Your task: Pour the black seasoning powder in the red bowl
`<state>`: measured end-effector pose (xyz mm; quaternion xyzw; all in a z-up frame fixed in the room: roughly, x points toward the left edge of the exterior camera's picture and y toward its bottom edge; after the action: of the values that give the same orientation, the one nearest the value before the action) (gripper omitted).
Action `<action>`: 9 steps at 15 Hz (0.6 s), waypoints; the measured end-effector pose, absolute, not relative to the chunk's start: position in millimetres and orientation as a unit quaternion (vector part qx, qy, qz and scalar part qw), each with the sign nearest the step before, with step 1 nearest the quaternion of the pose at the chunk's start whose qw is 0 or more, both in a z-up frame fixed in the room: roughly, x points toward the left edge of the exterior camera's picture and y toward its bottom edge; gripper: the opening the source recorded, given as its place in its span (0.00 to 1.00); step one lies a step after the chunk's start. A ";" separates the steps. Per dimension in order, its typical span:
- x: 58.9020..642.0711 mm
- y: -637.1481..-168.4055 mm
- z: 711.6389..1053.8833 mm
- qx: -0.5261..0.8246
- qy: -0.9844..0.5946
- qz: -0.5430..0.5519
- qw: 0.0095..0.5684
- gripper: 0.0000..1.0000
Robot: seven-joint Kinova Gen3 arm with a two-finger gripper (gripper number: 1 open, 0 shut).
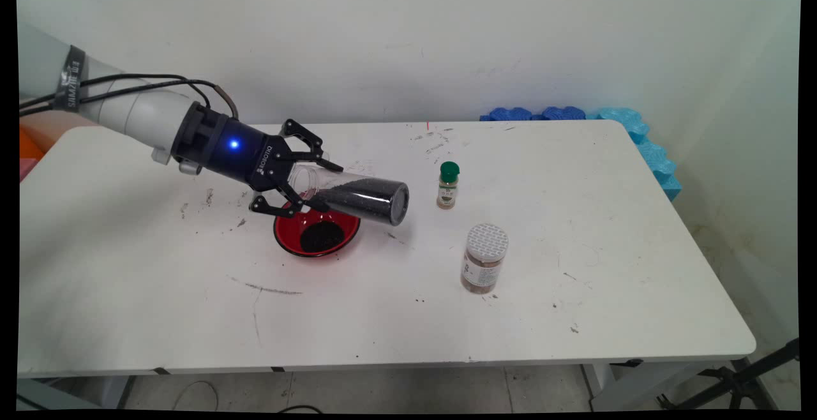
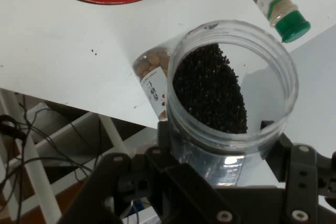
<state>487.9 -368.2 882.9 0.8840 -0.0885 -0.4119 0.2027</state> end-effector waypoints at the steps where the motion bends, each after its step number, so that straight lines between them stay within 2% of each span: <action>1: 488.0 -368.1 882.8 0.884 -0.084 -0.413 0.202 0.00; 9: 487.7 -367.1 882.3 0.882 -0.037 -0.430 0.190 0.00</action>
<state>487.7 -367.1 882.3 0.8819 -0.0375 -0.4300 0.1896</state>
